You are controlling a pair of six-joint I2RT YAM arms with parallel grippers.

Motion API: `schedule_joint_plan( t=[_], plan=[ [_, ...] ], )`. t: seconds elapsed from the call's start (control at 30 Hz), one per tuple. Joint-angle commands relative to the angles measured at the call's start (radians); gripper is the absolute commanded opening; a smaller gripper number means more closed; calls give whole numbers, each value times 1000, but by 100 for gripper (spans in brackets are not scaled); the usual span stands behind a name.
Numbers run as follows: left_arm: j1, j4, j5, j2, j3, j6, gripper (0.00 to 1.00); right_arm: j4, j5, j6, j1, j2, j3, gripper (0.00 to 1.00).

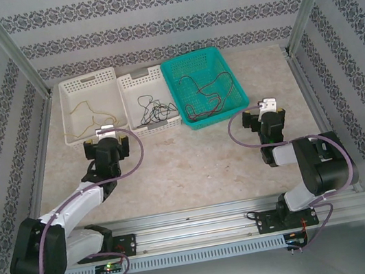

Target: Untangle the cables

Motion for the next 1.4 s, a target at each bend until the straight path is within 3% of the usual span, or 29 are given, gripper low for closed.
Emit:
schedule_joint_plan(
  t=[0.0,0.1,0.2,0.47,0.77,0.97,1.1,1.37],
  plan=[
    [20,154,6,55,-68,62,100,36,12,-12,6,-5,5,98],
    [92,268,100,66,-109,3,100,36,12,-11,6,-5,5,98],
    [159,288,115,124,-91,-38,100,36,12,-13,5,-5,5,98],
    [321,424,333,215,-75,-72,100,36,10,-11,6,-5,6,98],
    [325,610,458,406,-71,-5,100,36,10,-10,7,-5,6,98],
    [322,629,449,415,-73,0,100,38,10,-11,6,-4,5,98],
    [319,687,384,413,-103,-23,100,27,-5,-6,-2,-5,10,98],
    [318,671,395,413,-94,-18,100,22,-19,-2,-9,-6,11,98]
  ],
)
